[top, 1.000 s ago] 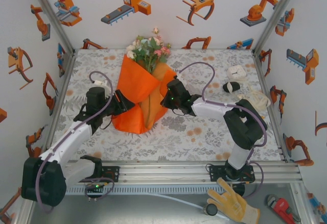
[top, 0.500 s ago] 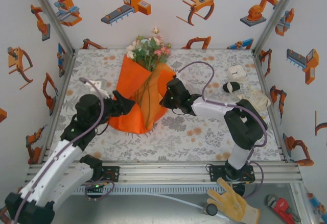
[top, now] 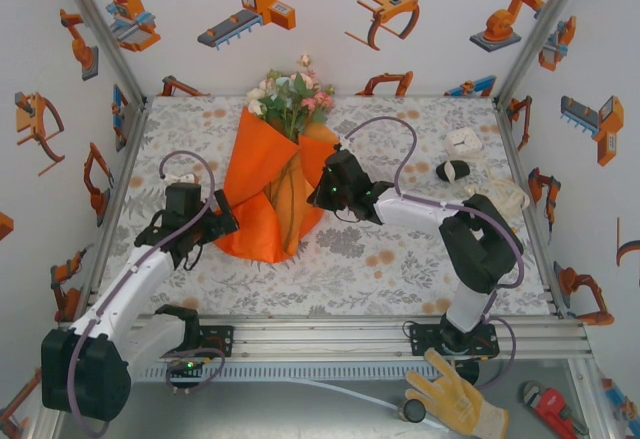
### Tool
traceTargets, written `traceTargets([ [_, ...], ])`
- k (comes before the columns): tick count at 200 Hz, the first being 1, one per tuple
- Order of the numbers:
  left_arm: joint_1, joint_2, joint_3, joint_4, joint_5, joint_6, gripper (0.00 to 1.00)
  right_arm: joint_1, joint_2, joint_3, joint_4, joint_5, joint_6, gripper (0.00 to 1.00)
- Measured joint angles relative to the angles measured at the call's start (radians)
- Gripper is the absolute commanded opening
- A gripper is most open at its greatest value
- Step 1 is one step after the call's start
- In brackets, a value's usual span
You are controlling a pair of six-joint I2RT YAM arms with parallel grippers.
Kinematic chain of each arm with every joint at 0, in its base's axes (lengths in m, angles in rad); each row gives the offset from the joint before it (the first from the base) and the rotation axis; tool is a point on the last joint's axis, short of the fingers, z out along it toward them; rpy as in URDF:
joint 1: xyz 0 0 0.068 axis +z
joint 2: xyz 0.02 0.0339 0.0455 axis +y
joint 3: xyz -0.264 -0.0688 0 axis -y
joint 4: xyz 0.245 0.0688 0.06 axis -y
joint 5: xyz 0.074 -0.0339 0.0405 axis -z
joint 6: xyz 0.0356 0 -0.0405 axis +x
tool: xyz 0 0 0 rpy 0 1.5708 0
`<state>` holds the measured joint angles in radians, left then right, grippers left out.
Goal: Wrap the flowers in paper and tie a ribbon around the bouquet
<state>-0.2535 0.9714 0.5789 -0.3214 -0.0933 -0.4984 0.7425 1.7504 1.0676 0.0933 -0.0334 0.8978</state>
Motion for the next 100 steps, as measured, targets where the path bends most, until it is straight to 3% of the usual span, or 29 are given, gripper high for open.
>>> traceTargets([
  [16,-0.001,0.007,0.0,0.063,0.054,0.014,0.54,0.0,0.0,0.0,-0.001,0.001,-0.002,0.38],
  [41,-0.037,0.026,0.0,0.142,0.105,0.036,0.34,0.0,-0.004,-0.002,-0.028,0.019,-0.014,0.6],
  [66,-0.092,0.084,-0.003,0.205,0.135,0.047,0.31,-0.003,-0.09,-0.051,-0.076,0.054,-0.056,0.71],
  [100,-0.156,0.183,-0.031,0.301,0.161,0.048,0.29,-0.014,-0.237,-0.055,-0.103,0.025,-0.098,0.71],
])
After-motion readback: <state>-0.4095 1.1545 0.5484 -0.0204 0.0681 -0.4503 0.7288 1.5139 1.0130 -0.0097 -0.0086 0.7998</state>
